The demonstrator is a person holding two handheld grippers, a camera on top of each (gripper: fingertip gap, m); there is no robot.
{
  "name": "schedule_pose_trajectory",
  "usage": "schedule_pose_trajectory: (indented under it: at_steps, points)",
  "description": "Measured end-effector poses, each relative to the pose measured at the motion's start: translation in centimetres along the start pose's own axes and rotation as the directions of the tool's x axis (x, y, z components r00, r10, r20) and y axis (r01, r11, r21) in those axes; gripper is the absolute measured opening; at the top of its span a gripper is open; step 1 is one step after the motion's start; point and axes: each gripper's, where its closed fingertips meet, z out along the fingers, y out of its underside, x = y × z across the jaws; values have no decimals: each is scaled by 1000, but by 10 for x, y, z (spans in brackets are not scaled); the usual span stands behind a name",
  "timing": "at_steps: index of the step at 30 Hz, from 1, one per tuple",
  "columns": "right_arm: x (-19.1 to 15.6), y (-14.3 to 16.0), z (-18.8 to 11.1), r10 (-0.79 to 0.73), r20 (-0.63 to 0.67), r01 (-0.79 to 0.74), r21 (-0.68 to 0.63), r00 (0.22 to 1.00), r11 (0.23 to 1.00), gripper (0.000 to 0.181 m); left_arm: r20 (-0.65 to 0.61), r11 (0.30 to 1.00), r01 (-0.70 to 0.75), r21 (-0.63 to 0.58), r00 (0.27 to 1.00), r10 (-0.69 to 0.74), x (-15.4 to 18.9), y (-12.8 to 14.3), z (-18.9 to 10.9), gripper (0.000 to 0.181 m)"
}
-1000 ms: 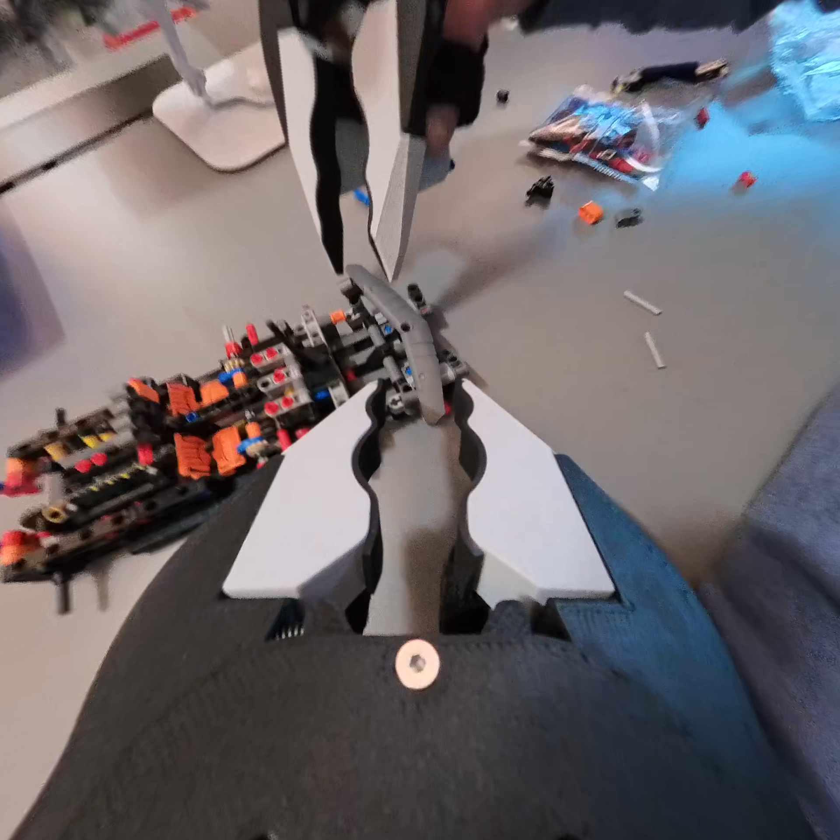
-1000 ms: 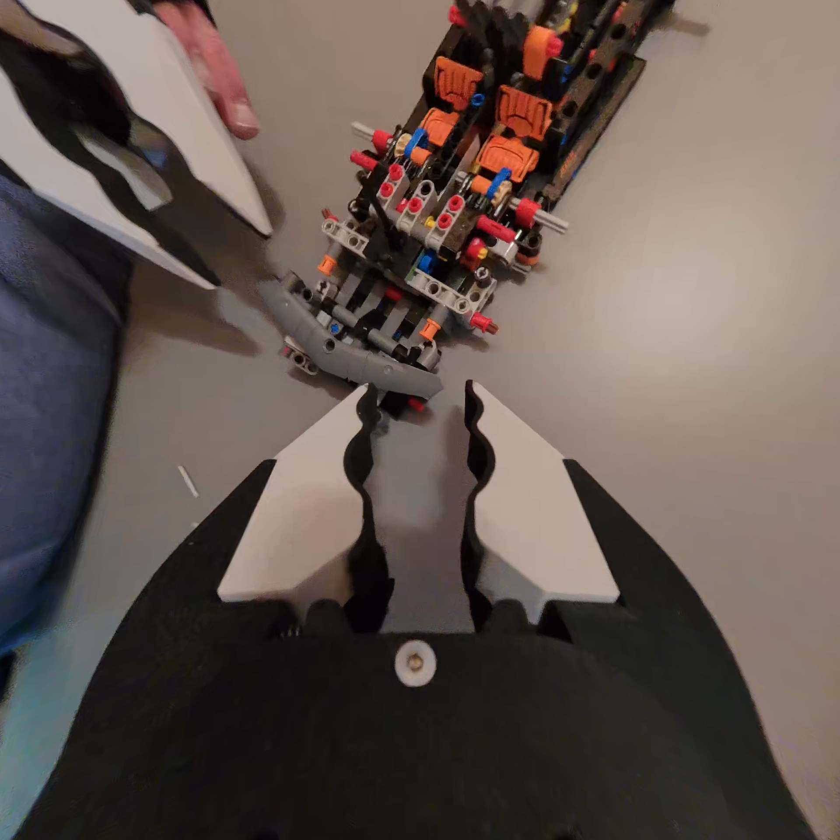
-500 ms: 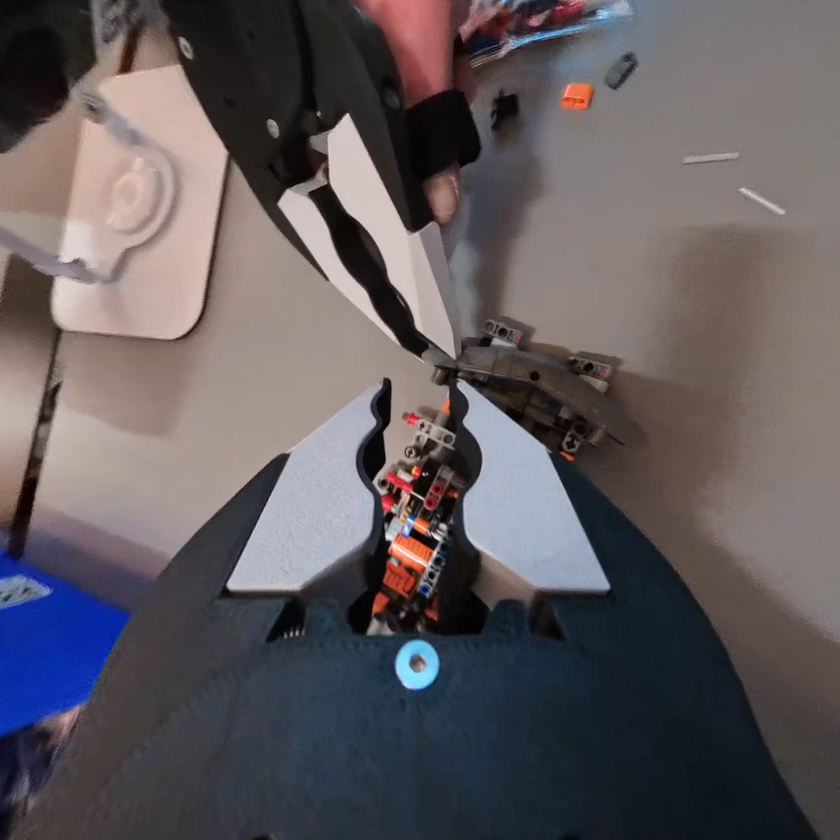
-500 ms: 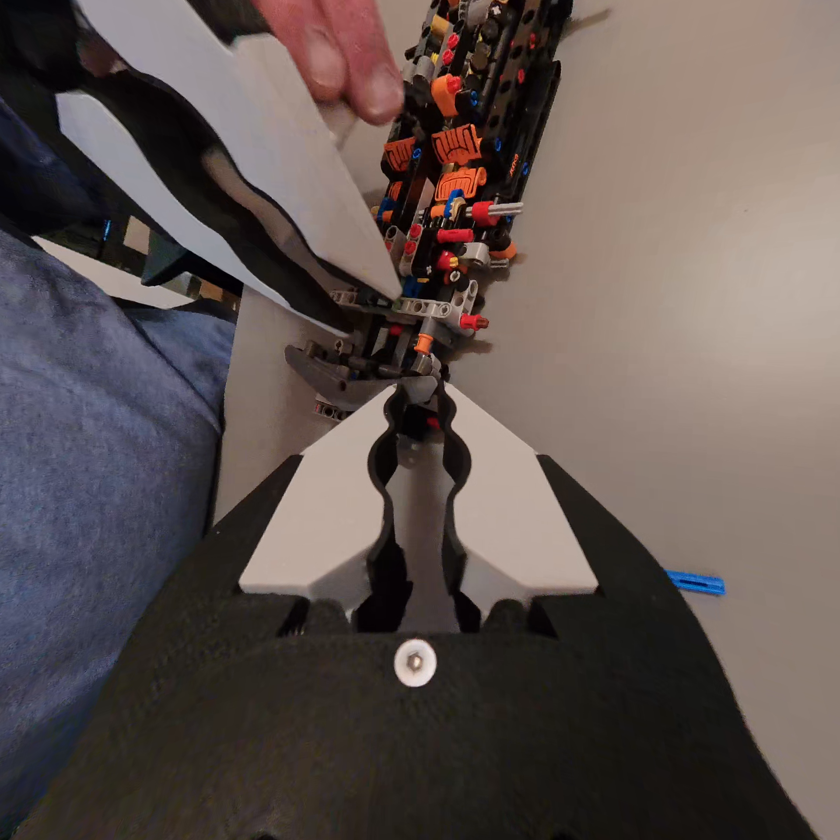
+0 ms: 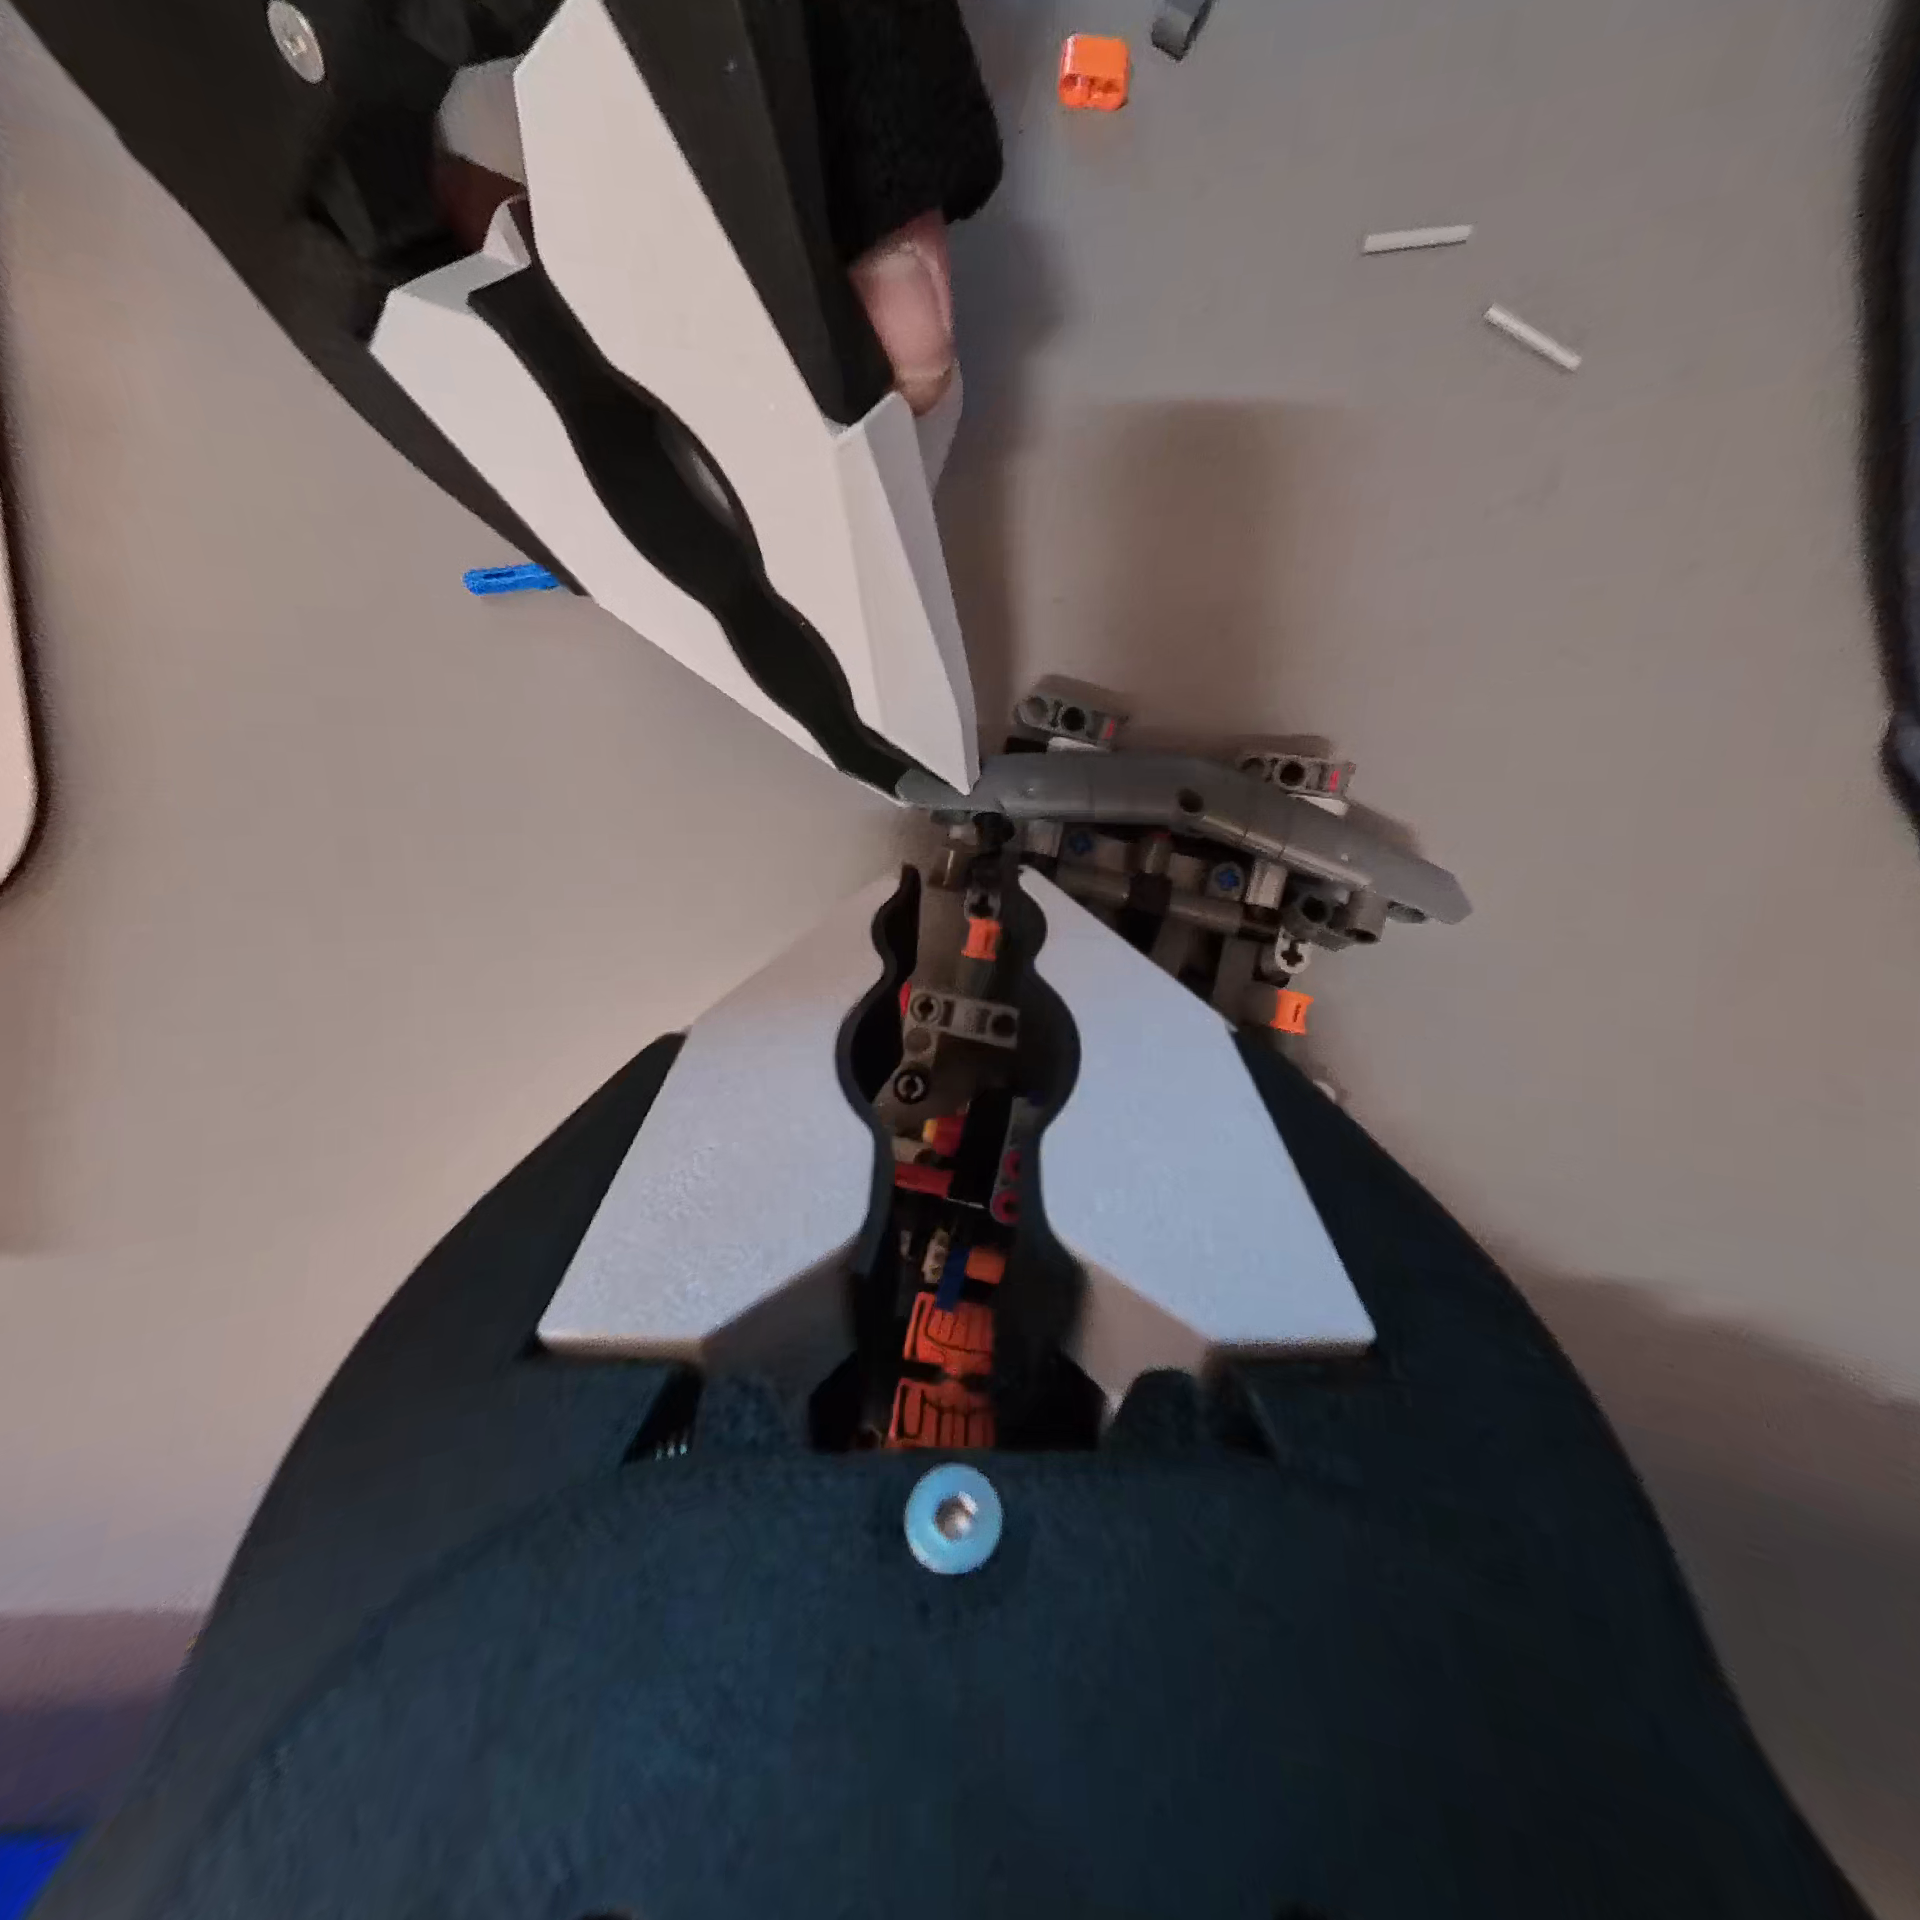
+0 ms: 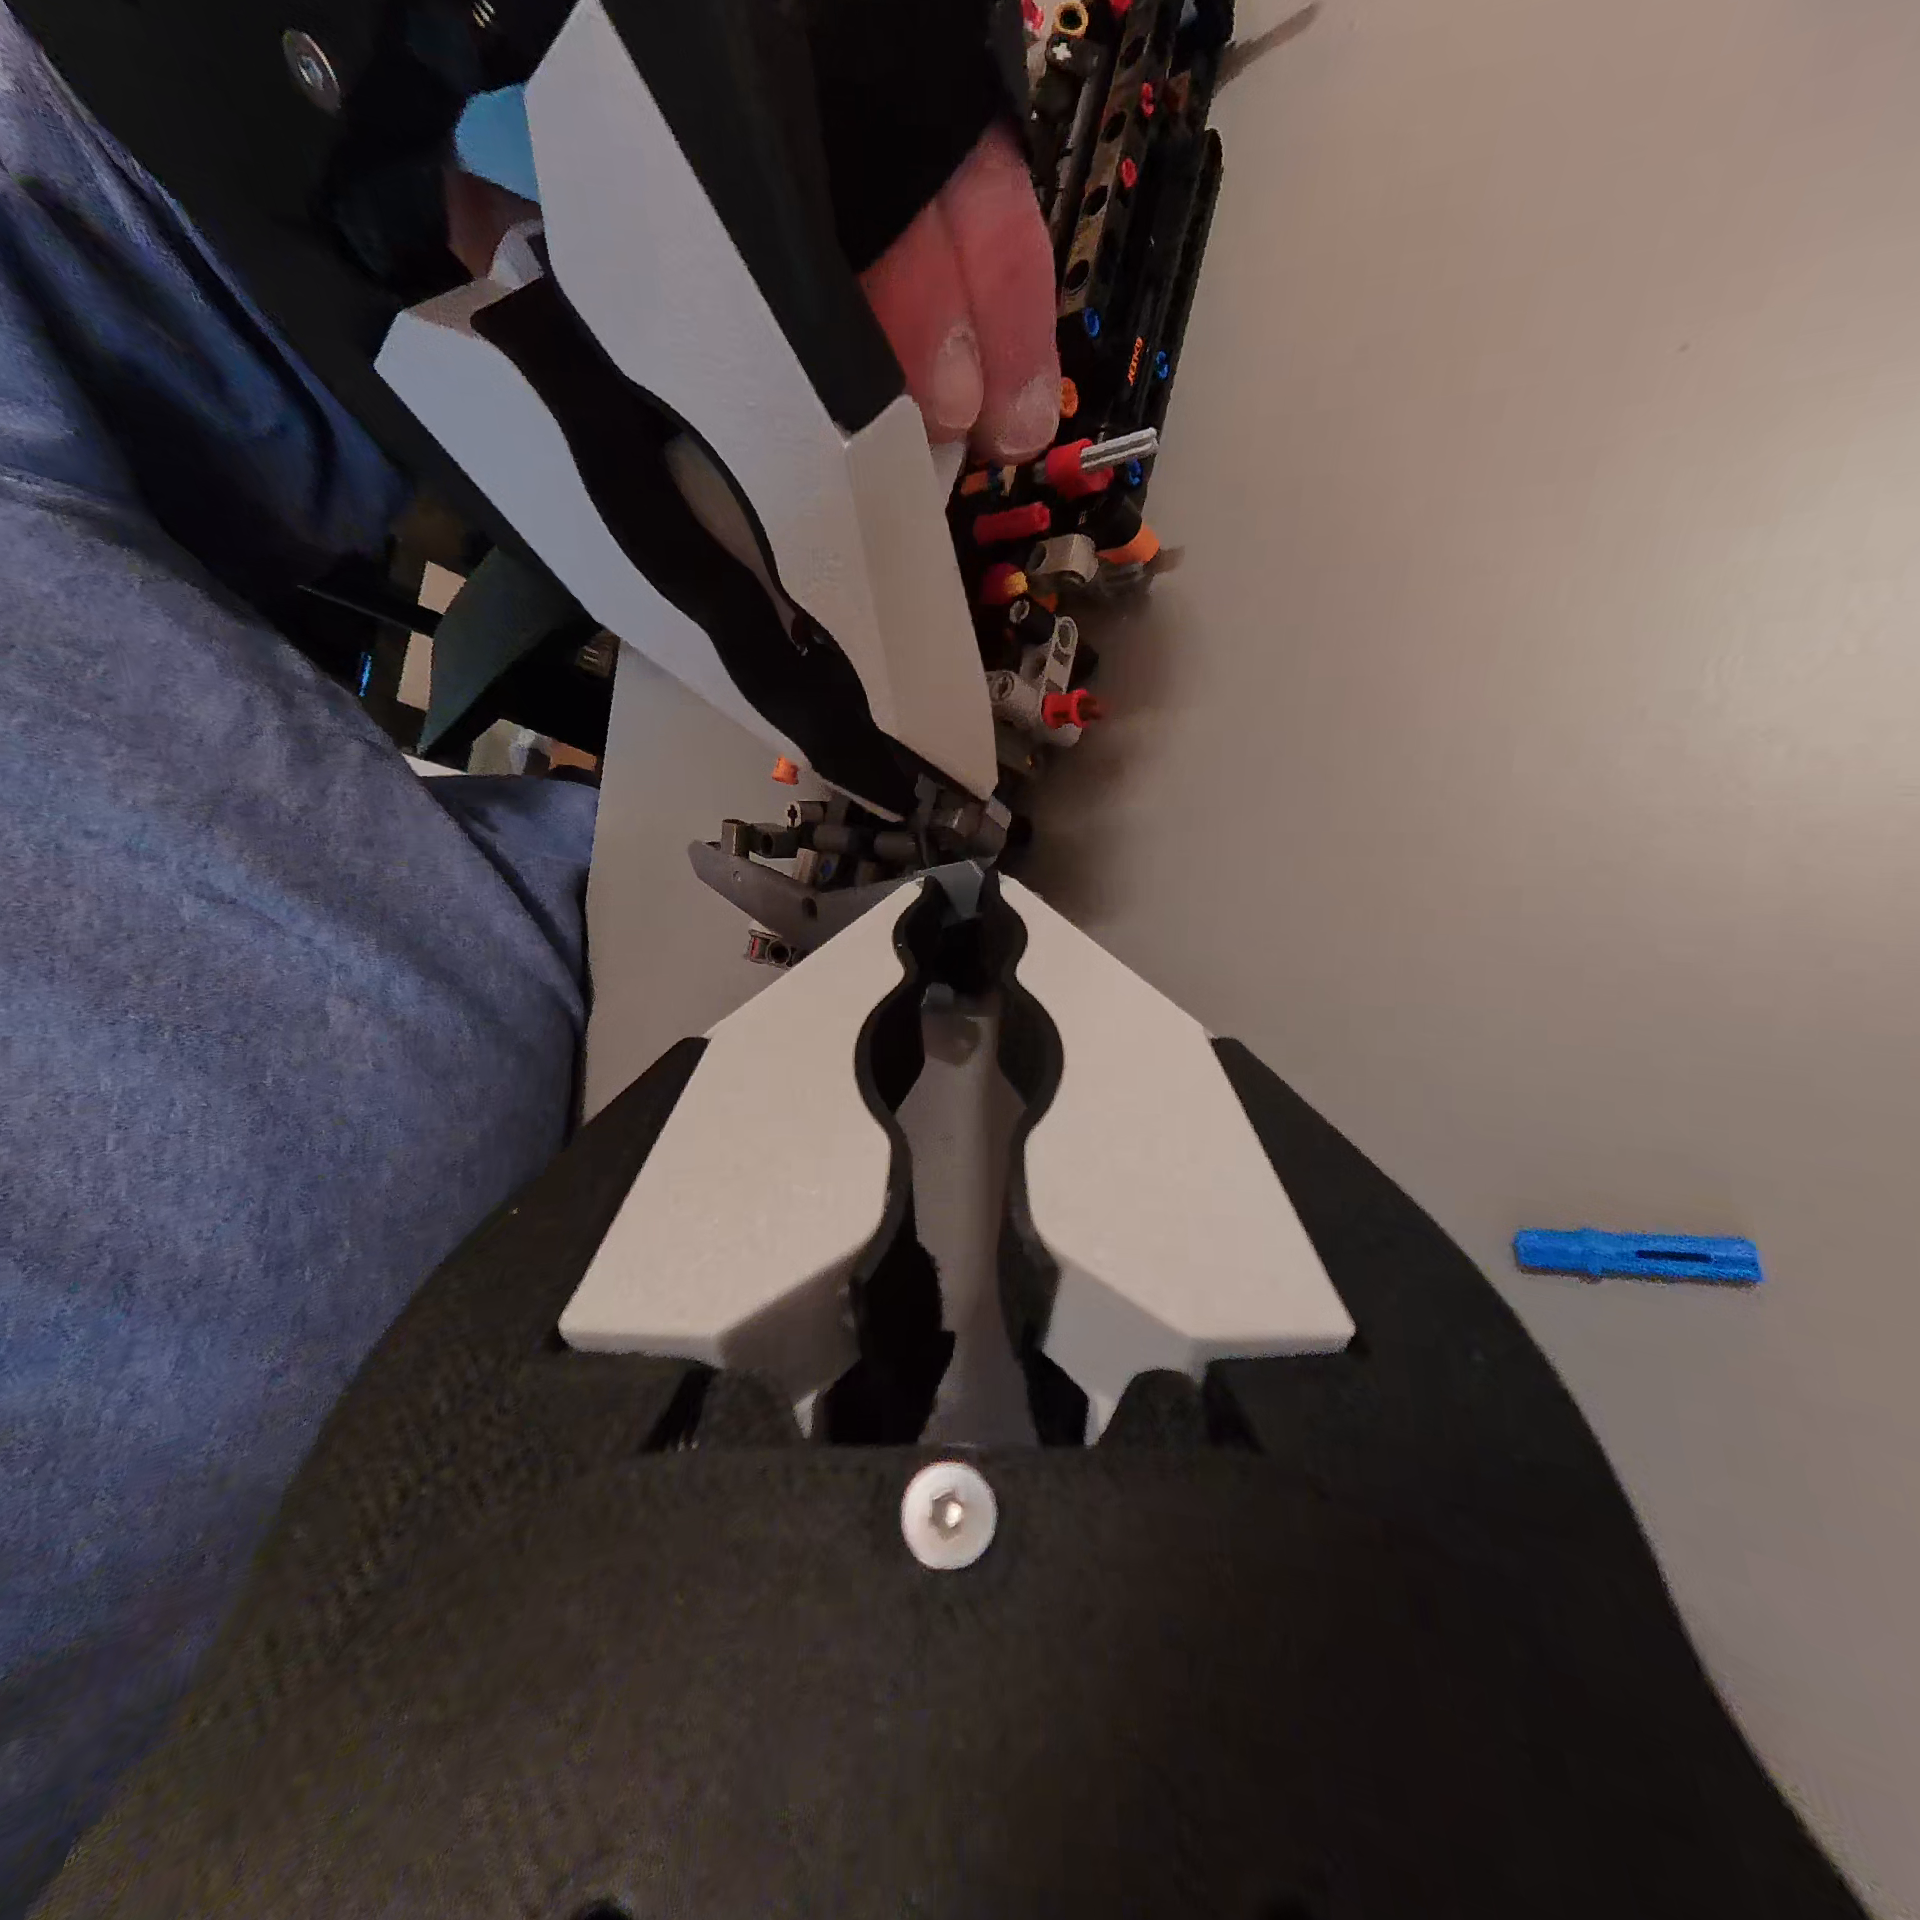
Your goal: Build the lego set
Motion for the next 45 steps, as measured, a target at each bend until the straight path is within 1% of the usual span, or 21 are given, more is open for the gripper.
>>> schedule_pose_trajectory:
  at_steps: [9,12,15,17,19,20,22,23,24,25,27,28,29,31,33,34,36,39,40,42,45]
  points:
    - [-4,7,-1,67,22,-68,25,997,997,4,-52,1000,-6,6,999,6,7,3,4,15]
    - [-3,8,0,82,-8,-82,45,997,996,6,-46,1000,-14,-8,999,13,6,5,5,11]
    - [-5,8,-3,107,-37,-104,69,994,992,22,-47,999,-36,-24,998,34,7,6,5,10]
    - [-6,12,-5,112,-86,-106,74,990,992,35,-39,998,-56,-35,998,54,5,6,4,9]
    - [-12,15,-7,84,-135,-75,71,987,995,42,-45,997,-65,-31,997,63,5,4,3,9]
    - [-14,18,-9,40,-185,-30,58,982,998,43,-47,997,-75,-35,996,73,4,4,3,9]
    - [-23,18,-12,-105,-293,121,38,950,992,42,-55,996,-85,-36,995,83,4,4,3,8]
    - [-28,18,-11,-196,-344,214,14,918,977,41,-63,996,-87,-33,994,85,4,4,3,8]
    - [-32,20,-9,-301,-399,312,-39,866,949,40,-65,995,-93,-34,994,90,4,4,3,8]
    - [-36,22,-5,-424,-444,422,-110,790,900,39,-69,995,-98,-35,993,96,4,4,4,7]
    - [-41,27,4,-662,-478,608,-290,577,739,38,-71,993,-110,-36,992,107,3,3,4,6]
    - [-38,30,7,-754,-472,655,-396,456,644,38,-71,993,-114,-39,991,111,3,3,4,6]
    - [-34,33,10,-820,-458,675,-488,342,554,38,-73,992,-116,-40,991,113,3,3,4,6]
    - [-30,36,19,-894,-410,694,-591,181,411,37,-73,992,-120,-44,991,116,4,3,4,6]
    - [-23,31,20,-917,-398,676,-672,15,303,37,-83,993,-113,-43,991,109,5,4,4,6]
    - [-21,29,20,-920,-389,669,-694,-36,267,37,-88,993,-111,-42,990,107,6,4,4,6]
    - [-23,28,26,-926,-368,679,-700,-78,221,31,-93,993,-109,-41,990,105,7,4,5,5]
    - [-23,27,29,-931,-337,671,-724,-140,161,17,-98,993,-112,-41,989,108,7,3,6,5]
    - [-23,26,28,-930,-332,667,-730,-156,149,16,-100,993,-114,-39,989,109,7,3,6,4]
    - [-23,27,28,-934,-315,658,-741,-169,130,15,-106,993,-115,-32,988,111,7,1,7,4]
    - [-24,27,27,-941,-297,646,-753,-163,126,15,-105,992,-124,-30,987,120,6,0,8,4]
